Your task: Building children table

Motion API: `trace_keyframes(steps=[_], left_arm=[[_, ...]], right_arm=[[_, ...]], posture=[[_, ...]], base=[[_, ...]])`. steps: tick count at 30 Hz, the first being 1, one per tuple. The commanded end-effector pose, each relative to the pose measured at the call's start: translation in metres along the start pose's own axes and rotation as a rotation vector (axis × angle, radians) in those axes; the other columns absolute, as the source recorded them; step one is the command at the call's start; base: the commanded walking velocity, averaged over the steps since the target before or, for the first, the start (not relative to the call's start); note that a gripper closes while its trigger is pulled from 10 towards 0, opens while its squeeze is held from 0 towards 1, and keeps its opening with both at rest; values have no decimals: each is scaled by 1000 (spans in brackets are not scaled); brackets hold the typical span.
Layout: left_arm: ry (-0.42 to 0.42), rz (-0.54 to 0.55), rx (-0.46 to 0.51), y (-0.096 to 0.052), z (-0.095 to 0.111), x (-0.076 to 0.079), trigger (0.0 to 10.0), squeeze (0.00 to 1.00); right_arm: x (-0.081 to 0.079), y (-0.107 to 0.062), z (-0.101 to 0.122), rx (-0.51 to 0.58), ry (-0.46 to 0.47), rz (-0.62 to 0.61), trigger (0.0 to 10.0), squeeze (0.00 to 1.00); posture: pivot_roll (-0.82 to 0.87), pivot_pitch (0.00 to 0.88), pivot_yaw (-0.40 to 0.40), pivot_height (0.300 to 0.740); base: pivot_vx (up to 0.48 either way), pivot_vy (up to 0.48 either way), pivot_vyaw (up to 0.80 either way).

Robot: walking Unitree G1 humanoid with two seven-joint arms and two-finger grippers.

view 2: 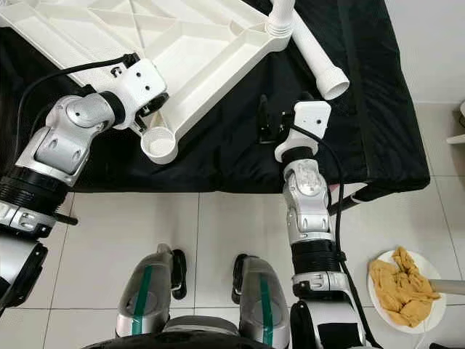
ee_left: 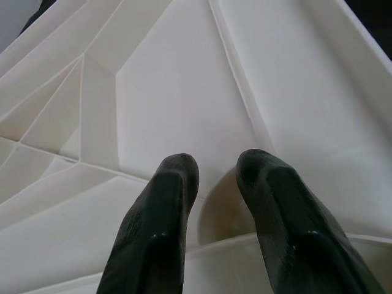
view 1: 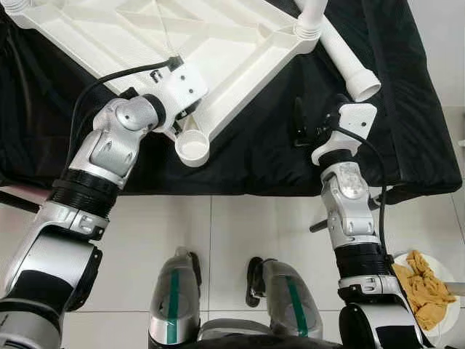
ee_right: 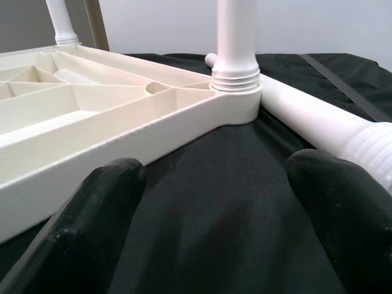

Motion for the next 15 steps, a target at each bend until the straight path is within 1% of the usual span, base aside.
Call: trace_keyframes(steps=[1,8,9,10,11,13,14,15], left_arm=[[-2,-295,54,0,10,42,10000,0],[-12,-304,58,1,15,47,10000,0],[-25,-294,60,4,17,48,10000,0],[-25,-294,60,4,17,48,10000,0],[-32,-289,60,5,18,48,10000,0],[-84,-235,35,17,20,47,10000,0],[-84,-235,35,17,20,47,10000,0],[-102,-212,24,21,19,45,10000,0]], right_arm=[[2,-3,-4,-17,8,-17,10000,0],[2,-4,-4,-16,10,-20,10000,0],[2,-4,-4,-16,12,-22,10000,0],[2,-4,-4,-16,12,-22,10000,0],[2,-4,-4,-16,13,-23,10000,0],[2,-5,-4,-18,16,-24,10000,0],[2,-5,-4,-18,16,-24,10000,0],[1,-5,-4,-19,16,-23,10000,0]], posture=[[-13,100,29,740],[-12,102,31,740],[-12,104,32,740],[-12,104,32,740],[-12,104,32,740],[-14,106,27,740],[-14,106,27,740],[-14,106,26,740]], base=[[0,0,0],[0,0,0],[0,0,0],[0,0,0],[0,0,0],[0,0,0],[0,0,0],[0,0,0]])
Point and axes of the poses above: a point about 5 cm out from each wrist's last joint towards the gripper, its own y axis pointing out of the wrist towards the gripper, its own z axis along the axis of the wrist's last joint, x = y × z, the point moved 5 cm from there along y, pointing out of the wrist towards the gripper, and after that the axes turned 9 degrees about y, right-handed, at the moved point
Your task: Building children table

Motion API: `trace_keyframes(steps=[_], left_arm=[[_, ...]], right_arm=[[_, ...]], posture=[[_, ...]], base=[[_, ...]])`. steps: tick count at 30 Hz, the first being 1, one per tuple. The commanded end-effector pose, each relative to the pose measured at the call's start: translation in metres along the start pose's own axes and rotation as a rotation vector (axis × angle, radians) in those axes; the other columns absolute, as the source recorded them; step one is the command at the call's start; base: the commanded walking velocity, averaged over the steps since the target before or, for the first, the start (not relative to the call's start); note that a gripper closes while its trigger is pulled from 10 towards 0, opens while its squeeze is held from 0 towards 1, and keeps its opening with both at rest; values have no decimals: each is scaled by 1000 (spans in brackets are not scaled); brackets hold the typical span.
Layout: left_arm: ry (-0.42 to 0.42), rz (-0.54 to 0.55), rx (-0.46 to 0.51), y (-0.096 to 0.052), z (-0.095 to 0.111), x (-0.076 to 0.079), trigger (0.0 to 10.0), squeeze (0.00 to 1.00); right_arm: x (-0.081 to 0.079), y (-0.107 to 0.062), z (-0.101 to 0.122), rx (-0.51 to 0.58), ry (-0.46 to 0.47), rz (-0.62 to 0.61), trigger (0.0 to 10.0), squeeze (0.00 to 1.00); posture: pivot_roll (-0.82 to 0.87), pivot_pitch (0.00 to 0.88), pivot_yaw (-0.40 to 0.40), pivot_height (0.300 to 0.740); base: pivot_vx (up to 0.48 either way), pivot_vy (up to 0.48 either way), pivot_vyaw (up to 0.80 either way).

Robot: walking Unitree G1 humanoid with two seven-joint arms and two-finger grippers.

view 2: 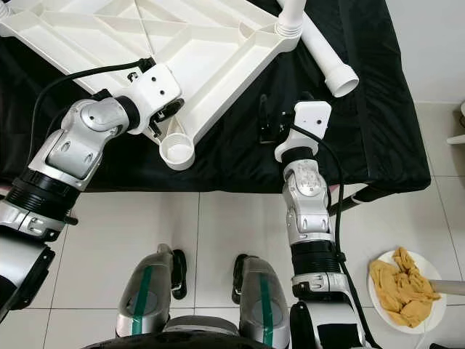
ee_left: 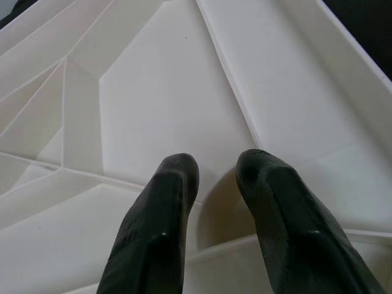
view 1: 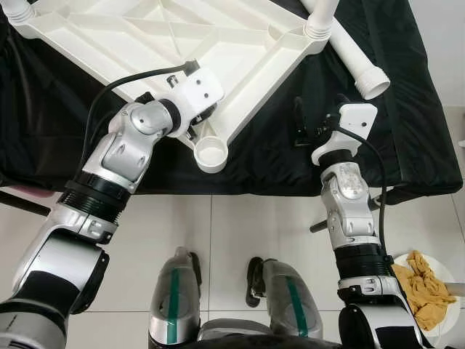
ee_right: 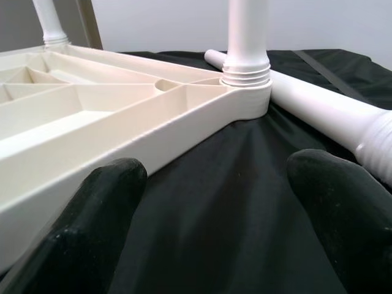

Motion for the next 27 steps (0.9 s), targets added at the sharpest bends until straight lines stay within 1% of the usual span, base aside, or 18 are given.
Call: trace_keyframes(steps=[1,4,5,6,7,8,9,10,14,17,19,21,22,23,24,27], left_arm=[[-26,-153,-21,6,-6,28,10000,0],[-45,-124,-30,10,-6,26,10000,0],[-84,-52,-48,17,-6,18,10000,0],[-84,-52,-48,17,-6,18,10000,0],[-102,-18,-57,21,-7,15,10000,0],[-106,32,-87,26,-10,11,10000,0],[-99,46,-100,27,-12,10,10000,0],[-99,46,-100,27,-12,10,10000,0],[-133,111,-124,32,-13,2,10000,0],[-138,138,-136,34,-15,-2,10000,0],[-173,218,-168,35,-20,-16,10000,0],[-173,218,-168,35,-20,-16,10000,0],[-191,255,-181,35,-22,-22,10000,0],[-239,322,-196,33,-25,-34,10000,0],[-277,371,-210,32,-28,-43,10000,0],[-277,371,-210,32,-28,-43,10000,0]], right_arm=[[1,-3,-2,-10,10,-11,10000,0],[1,-3,-2,-11,11,-10,10000,0],[0,-3,-2,-13,11,-7,10000,0],[0,-3,-2,-13,11,-7,10000,0],[0,-3,-2,-13,12,-5,10000,0],[-2,-3,-2,-14,14,-2,10000,0],[-2,-3,-2,-15,15,-1,10000,0],[-2,-3,-2,-15,15,-1,10000,0],[-4,-5,-3,-17,19,1,10000,0],[-4,-6,-3,-19,20,2,10000,0],[-5,-7,-3,-20,22,1,10000,0],[-5,-7,-3,-20,22,1,10000,0],[-5,-8,-3,-21,23,1,10000,0],[-6,-8,-3,-22,26,0,10000,0],[-6,-9,-4,-23,28,0,10000,0],[-6,-9,-4,-23,28,0,10000,0]], posture=[[-14,106,26,740],[-13,105,22,740],[-14,106,19,740],[-14,106,19,740],[-14,106,19,740],[-16,110,13,740],[-16,110,13,740],[-16,110,13,740],[-23,114,13,740],[-24,115,13,740],[-29,116,16,740],[-29,116,16,740],[-29,117,16,740],[-30,114,16,740],[-30,114,16,740],[-30,114,16,740]], base=[[0,0,0],[0,0,0],[0,0,0],[0,0,0],[0,0,0],[0,0,0],[0,0,0],[0,0,0],[0,0,0],[0,0,0],[0,0,0],[0,0,0],[0,0,0],[0,0,0],[0,0,0],[0,0,0]])
Point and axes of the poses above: a point about 5 cm out from each wrist's last joint towards the gripper, its own y axis pointing out of the wrist towards the gripper, its own z axis along the axis of the wrist's last joint, x = y × z, the point moved 5 cm from there along y, pointing out of the wrist towards the gripper, and after that the axes turned 9 degrees about y, right-handed, at the moved point
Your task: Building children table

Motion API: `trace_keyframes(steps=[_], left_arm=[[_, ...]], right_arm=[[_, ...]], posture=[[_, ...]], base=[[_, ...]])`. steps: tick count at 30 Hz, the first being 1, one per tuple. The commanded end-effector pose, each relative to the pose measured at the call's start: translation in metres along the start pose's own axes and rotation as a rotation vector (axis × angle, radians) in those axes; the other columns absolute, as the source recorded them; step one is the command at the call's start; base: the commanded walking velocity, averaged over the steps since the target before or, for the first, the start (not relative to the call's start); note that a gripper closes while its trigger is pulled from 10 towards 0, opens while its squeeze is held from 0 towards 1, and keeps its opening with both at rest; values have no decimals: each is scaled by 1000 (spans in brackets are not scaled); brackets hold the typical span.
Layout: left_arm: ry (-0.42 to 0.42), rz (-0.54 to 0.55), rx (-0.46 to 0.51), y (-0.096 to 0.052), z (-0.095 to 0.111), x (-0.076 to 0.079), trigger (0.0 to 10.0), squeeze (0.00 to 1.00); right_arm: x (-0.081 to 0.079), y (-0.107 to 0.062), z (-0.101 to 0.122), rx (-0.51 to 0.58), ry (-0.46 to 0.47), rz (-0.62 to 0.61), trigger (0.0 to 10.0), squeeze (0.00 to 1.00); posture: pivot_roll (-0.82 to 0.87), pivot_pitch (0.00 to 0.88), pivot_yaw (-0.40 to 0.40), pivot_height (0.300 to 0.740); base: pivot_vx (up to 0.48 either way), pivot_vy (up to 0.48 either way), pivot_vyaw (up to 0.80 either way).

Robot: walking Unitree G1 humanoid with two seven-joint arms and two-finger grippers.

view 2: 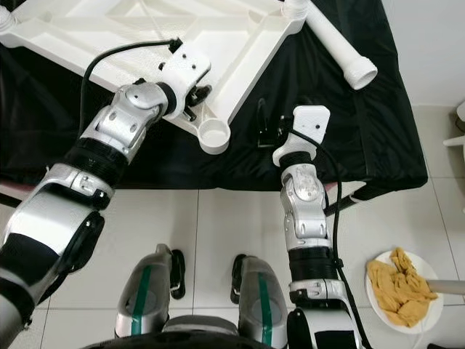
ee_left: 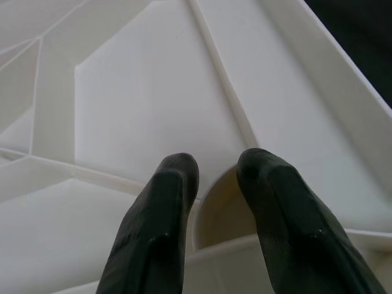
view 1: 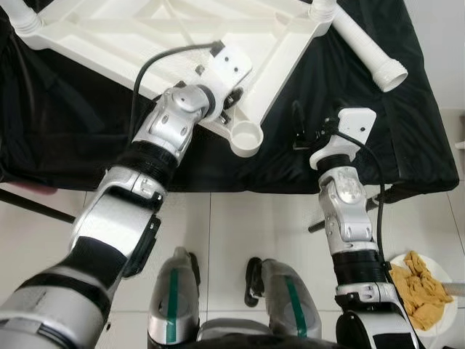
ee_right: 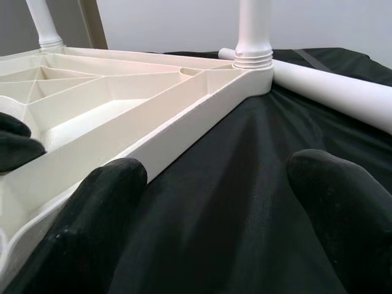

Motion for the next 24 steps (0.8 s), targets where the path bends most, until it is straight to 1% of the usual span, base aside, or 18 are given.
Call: trace_keyframes(steps=[1,2,4,6,7,9,10,11,12,13,14,15,16,18,20,22,23,24], left_arm=[[-43,316,-128,-6,-28,-31,10000,0],[-43,316,-128,-6,-28,-31,10000,0],[-101,390,-128,-8,-26,-45,10000,0],[-101,390,-128,-8,-26,-45,10000,0],[-119,384,-109,-8,-22,-47,10000,0],[-121,329,-20,-8,-5,-45,10000,0],[-121,329,-20,-8,-5,-45,10000,0],[-115,288,28,-9,4,-43,10000,0],[-115,288,28,-9,4,-43,10000,0],[-97,247,95,-12,15,-41,10000,0],[-97,247,95,-12,15,-41,10000,0],[-84,212,154,-16,25,-40,10000,0],[-84,212,154,-16,25,-40,10000,0],[-57,147,260,-27,41,-36,10000,0],[-57,147,260,-27,41,-36,10000,0],[-21,107,335,-39,53,-34,10000,0],[-21,107,335,-39,53,-34,10000,0],[-4,97,357,-43,56,-33,10000,0]], right_arm=[[-1,-3,-3,-16,8,-3,10000,0],[-1,-3,-3,-16,8,-3,10000,0],[-3,-4,-4,-18,12,1,10000,0],[-3,-4,-4,-18,12,1,10000,0],[-4,-4,-4,-20,13,2,10000,0],[-5,-5,-5,-27,12,12,10000,0],[-5,-5,-5,-27,12,12,10000,0],[-6,-4,-6,-30,13,21,10000,0],[-6,-4,-6,-30,13,21,10000,0],[-7,-4,-6,-31,12,33,10000,0],[-7,-4,-6,-31,12,33,10000,0],[-9,-3,-5,-30,12,44,10000,0],[-9,-3,-5,-30,12,44,10000,0],[-10,1,-3,-25,4,68,10000,0],[-10,1,-3,-25,4,68,10000,0],[-7,6,1,-19,-5,73,10000,0],[-7,6,1,-19,-5,73,10000,0],[-2,9,4,-10,-10,62,10000,0]], posture=[[-32,113,16,740],[-32,113,16,740],[-35,111,16,740],[-35,111,16,740],[-34,111,14,740],[-30,108,7,740],[-30,108,7,740],[-25,106,2,740],[-25,106,2,740],[-22,105,-3,740],[-22,105,-3,740],[-22,104,-4,740],[-22,104,-4,740],[-14,101,-15,740],[-14,101,-15,740],[-8,104,-25,740],[-8,104,-25,740],[-9,103,-26,740]], base=[[0,0,0],[0,0,0],[0,0,0],[0,0,0],[0,0,0],[0,0,0],[0,0,0],[0,0,0],[0,0,0],[0,0,0],[0,0,0],[0,0,0],[0,0,0],[0,0,0],[0,0,0],[0,0,0],[0,0,0],[0,0,0]])
Point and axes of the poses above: a point about 5 cm out from each wrist's last joint towards the gripper, its own y axis pointing out of the wrist towards the gripper, its own z axis along the axis of the wrist's last joint, x = y × z, the point moved 5 cm from there along y, pointing out of the wrist towards the gripper, and after that the axes turned 9 degrees about y, right-handed, at the moved point
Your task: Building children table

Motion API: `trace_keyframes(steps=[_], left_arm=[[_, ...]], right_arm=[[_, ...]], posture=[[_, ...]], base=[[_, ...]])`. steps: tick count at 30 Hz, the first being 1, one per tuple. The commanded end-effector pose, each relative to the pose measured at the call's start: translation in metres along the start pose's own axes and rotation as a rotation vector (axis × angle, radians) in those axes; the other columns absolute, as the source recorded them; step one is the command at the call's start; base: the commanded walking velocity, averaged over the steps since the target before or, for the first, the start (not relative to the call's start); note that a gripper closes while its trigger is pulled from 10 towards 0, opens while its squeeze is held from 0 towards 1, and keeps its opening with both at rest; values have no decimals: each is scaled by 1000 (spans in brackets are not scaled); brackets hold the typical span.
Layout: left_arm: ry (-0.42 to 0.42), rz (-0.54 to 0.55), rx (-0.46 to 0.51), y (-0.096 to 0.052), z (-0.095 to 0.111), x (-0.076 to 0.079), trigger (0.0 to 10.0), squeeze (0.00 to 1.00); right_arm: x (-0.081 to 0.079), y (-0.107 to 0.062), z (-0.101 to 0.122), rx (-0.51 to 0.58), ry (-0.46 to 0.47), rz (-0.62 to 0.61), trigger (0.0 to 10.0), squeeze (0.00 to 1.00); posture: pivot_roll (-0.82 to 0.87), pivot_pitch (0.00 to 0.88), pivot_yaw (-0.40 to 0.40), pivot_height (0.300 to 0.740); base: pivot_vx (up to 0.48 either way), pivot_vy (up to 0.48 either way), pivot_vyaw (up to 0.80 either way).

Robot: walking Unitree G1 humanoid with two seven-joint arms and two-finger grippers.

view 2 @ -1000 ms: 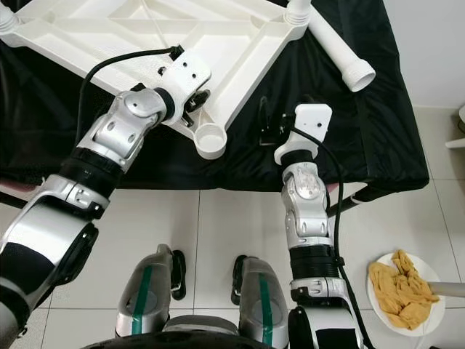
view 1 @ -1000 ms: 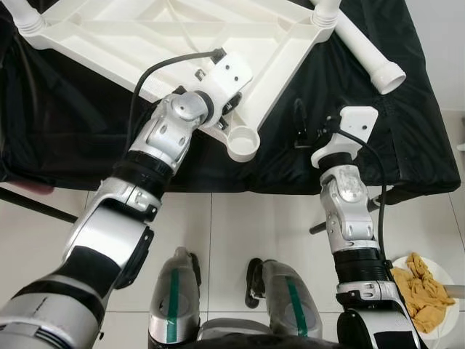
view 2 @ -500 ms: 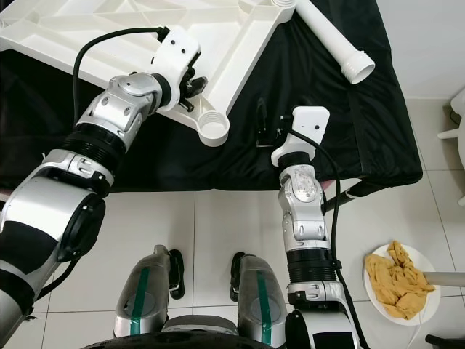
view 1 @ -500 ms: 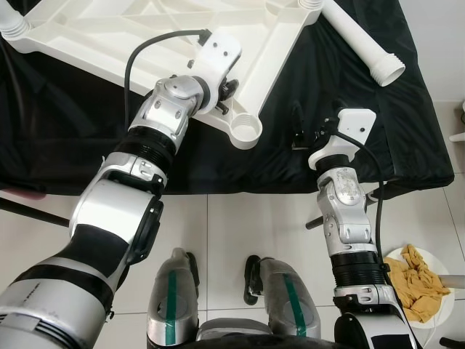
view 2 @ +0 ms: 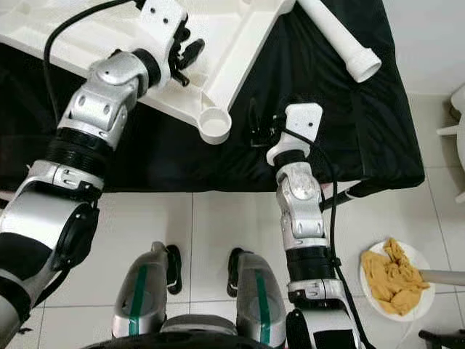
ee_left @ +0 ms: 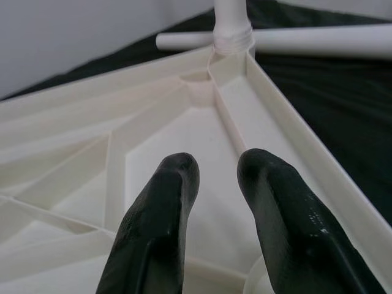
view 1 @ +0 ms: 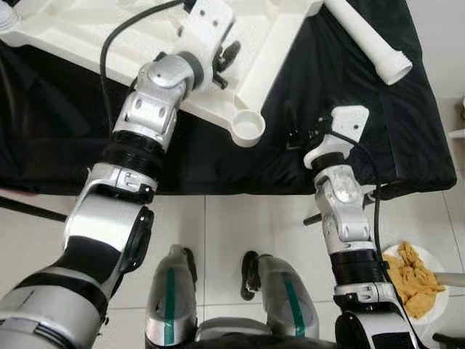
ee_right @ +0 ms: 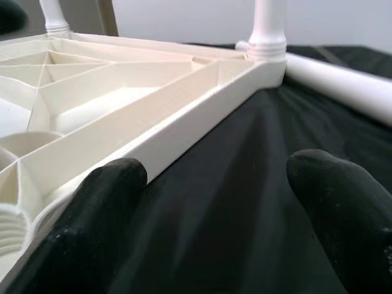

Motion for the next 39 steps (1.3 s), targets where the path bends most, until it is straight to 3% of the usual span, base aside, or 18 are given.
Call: trace_keyframes(steps=[1,6,11,13,16,18,22,25,28,34,39], left_arm=[[19,-72,45,-5,7,8,10000,0],[34,-96,75,-11,13,14,10000,0],[57,-93,108,-22,18,23,10000,0],[62,-92,112,-23,18,25,10000,0],[45,-114,122,-28,19,42,10000,0],[43,-117,122,-29,19,43,10000,0],[10,-232,128,-38,20,69,10000,0],[-26,-281,142,-43,24,77,10000,0],[-6,-317,149,-49,26,87,10000,0],[-30,-367,136,-58,26,101,10000,0],[-37,-382,126,-62,26,105,10000,0]], right_arm=[[10,2,-3,-18,11,-29,10000,0],[24,9,4,-8,-6,-67,10000,0],[56,21,22,49,-76,-169,10000,0],[62,23,26,61,-81,-196,10000,0],[84,32,35,89,-41,-290,10000,0],[85,32,35,89,-38,-294,10000,0],[96,40,38,104,53,-321,10000,0],[103,44,39,108,81,-347,10000,0],[113,47,41,112,96,-382,10000,0],[127,51,44,117,127,-432,10000,0],[130,55,44,112,160,-435,10000,0]], posture=[[-9,104,-28,740],[-10,106,-37,740],[-9,110,-46,740],[-9,110,-46,740],[-8,118,-52,740],[-8,118,-52,740],[1,137,-52,740],[7,150,-54,740],[9,165,-54,740],[11,200,-50,740],[18,224,-47,740]], base=[[0,0,0],[0,0,0],[0,0,0],[0,0,0],[0,0,0],[0,0,0],[0,0,0],[0,0,0],[0,0,0],[0,0,0],[0,0,0]])
Point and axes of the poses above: a point about 5 cm out from each wrist's last joint towards the gripper, its own y axis pointing out of the wrist towards the gripper, its own z axis along the axis of the wrist's last joint, x = y × z, the point moved 5 cm from there along y, pointing out of the wrist towards the gripper, and after that the axes turned 9 degrees about y, right-handed, at the moved point
